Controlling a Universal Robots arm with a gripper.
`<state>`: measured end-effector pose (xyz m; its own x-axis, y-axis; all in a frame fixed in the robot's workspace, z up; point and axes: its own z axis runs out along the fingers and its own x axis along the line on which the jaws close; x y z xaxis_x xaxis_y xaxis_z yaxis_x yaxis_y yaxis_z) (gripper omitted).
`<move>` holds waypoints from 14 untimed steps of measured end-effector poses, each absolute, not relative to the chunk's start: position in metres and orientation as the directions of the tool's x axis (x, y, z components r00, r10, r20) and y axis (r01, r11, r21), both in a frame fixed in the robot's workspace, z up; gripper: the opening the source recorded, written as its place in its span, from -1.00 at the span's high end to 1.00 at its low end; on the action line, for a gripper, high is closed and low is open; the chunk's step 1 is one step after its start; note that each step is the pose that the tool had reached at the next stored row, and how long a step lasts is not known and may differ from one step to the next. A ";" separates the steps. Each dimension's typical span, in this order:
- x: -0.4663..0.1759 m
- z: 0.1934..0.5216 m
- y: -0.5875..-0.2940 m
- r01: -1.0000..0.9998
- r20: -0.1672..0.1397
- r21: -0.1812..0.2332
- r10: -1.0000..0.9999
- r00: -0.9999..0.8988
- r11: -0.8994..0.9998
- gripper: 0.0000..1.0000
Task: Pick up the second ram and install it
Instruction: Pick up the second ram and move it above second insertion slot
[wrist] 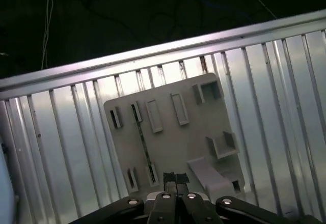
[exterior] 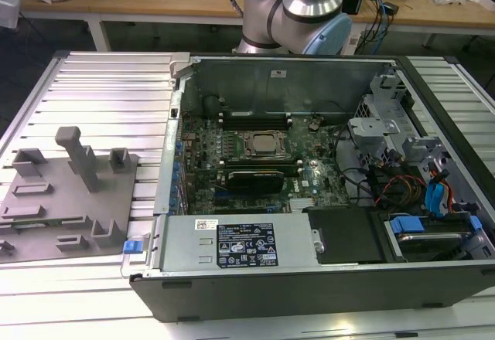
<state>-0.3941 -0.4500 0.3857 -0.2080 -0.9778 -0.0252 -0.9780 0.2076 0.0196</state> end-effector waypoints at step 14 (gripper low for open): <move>-0.394 0.386 -0.450 -1.000 -0.025 0.020 -1.000 -0.007 0.007 0.79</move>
<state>-0.3941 -0.4501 0.3857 -0.0070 -0.9997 -0.0252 -0.9998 0.0065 0.0195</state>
